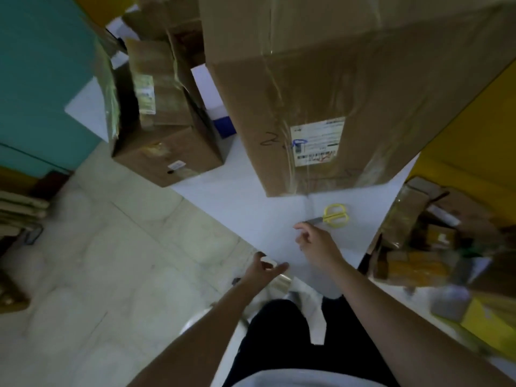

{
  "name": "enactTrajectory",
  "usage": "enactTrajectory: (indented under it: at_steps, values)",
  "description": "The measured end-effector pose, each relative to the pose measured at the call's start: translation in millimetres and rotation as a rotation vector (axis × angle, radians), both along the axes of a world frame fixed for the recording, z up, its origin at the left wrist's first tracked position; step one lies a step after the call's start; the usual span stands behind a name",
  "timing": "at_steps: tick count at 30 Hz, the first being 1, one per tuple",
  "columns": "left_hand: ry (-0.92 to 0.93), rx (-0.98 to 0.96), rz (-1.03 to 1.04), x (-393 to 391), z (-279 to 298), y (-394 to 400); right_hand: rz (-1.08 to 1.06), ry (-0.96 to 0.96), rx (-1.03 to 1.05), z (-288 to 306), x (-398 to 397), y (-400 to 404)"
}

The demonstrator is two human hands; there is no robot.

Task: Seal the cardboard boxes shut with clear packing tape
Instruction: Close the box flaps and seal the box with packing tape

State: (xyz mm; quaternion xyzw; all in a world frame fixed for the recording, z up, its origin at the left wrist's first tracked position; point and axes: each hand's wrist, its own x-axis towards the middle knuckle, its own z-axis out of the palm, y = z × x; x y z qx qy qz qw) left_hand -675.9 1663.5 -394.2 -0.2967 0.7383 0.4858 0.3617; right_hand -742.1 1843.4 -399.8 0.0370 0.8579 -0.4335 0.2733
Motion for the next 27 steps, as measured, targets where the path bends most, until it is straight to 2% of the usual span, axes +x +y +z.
enactTrajectory:
  at_steps: [3,6,8,10,12,15,17,19,22,25,27]
  values:
    - [0.046,0.128,0.0,-2.8,-13.6,10.1,-0.065,-0.003,-0.021,-5.3,3.5,8.2]
    - [0.013,0.151,-0.007,-8.6,-7.8,5.6,-0.051,-0.054,0.031,4.8,8.2,15.5]
    - [-0.086,0.13,-0.09,-9.8,0.1,-1.0,-0.048,-0.093,0.059,13.2,11.9,19.2]
    - [-0.221,0.215,-0.149,-12.2,12.5,-1.8,-0.063,-0.138,0.051,17.8,15.3,22.6]
    - [-0.308,0.324,-0.099,-17.3,18.6,-4.7,-0.079,-0.183,0.039,21.4,18.2,23.2]
    - [-0.437,0.386,-0.035,-24.7,33.1,-10.4,-0.23,-0.337,-0.028,27.3,26.3,20.8]
    - [-0.459,0.347,-0.16,-26.5,41.5,-14.7,-0.338,-0.52,-0.111,34.9,30.2,18.0]
    - [-0.426,0.271,-0.405,-25.4,56.8,-15.1,-0.317,-0.688,-0.178,47.4,32.8,12.2]
    - [-0.236,0.077,-0.787,-26.9,100.7,-11.6,-0.217,-0.771,-0.253,74.6,34.8,3.9]
    - [0.006,0.061,-0.852,-30.8,145.4,-13.0,-0.191,-0.751,-0.44,121.0,31.0,6.8]
    - [0.131,0.087,-0.837,-36.2,178.5,-12.1,-0.144,-0.663,-0.536,160.2,24.7,15.3]
